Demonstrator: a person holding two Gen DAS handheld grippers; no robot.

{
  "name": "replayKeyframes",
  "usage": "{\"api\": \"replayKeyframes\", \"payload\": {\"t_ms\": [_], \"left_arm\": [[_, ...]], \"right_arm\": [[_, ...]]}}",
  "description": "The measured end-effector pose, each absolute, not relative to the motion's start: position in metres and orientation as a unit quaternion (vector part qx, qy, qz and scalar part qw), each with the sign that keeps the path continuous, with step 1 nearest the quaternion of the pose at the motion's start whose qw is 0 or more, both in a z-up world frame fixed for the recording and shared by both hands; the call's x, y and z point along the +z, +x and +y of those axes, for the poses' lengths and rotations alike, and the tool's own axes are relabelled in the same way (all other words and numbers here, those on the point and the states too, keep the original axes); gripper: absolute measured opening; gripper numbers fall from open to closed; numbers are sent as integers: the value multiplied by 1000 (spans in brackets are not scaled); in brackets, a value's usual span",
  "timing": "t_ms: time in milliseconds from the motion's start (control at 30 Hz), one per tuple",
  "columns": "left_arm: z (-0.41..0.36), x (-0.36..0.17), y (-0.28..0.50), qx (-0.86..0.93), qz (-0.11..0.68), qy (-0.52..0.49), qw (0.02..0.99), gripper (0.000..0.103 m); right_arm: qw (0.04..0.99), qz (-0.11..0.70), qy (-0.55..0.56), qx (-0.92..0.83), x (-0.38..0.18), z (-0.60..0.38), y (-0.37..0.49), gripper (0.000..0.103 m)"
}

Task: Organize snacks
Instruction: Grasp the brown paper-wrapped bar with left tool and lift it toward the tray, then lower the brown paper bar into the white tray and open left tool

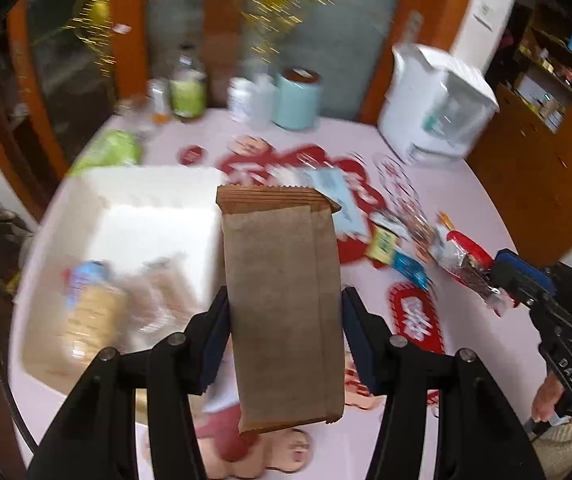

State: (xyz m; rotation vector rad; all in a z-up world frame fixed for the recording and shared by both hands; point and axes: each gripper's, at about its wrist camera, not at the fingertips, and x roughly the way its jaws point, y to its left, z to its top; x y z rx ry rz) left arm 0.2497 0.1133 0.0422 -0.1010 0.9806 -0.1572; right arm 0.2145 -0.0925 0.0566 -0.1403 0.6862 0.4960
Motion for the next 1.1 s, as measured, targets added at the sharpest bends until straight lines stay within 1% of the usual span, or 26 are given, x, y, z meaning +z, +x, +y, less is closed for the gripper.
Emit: {"api": "replayKeyframes", "payload": {"t_ms": [100,233,400,567,600,633,667,733,933,1000,1067,1100], "left_arm": [[159,55,256,-35,459,-60,886,52],[208,54,275,14,454,-72,888,52],[256,35,305,61,462,-89,880,53],[293,3,339,98,482,-107,864,53],[295,-2,343,106,482,-107,863,55],[299,-9,348,118,483,-107,861,61],[299,-13,352,127,484,-108,859,75],[302,-21,356,136,483,-113,858,89],[293,-34,356,129,494,-116,852,89],[286,-35,351,123,496,-110,852,89],[278,-33,346,119,495,-107,854,89],[274,-31,343,115,495,-106,855,89]], "right_arm": [[904,328,-68,265,68,-47,232,8],[894,335,-60,290,69,10,263,8],[882,361,-45,301,44,77,309,9],[874,395,-6,282,12,108,348,10],[868,408,2,282,5,112,355,10],[861,422,9,284,-1,114,360,10],[855,434,16,285,-6,115,365,10],[851,441,20,285,-12,116,367,10],[858,429,0,282,-12,104,352,11],[860,425,-1,282,-11,94,346,16],[864,420,1,276,-8,84,340,34],[869,415,3,269,-6,76,333,38]]}}
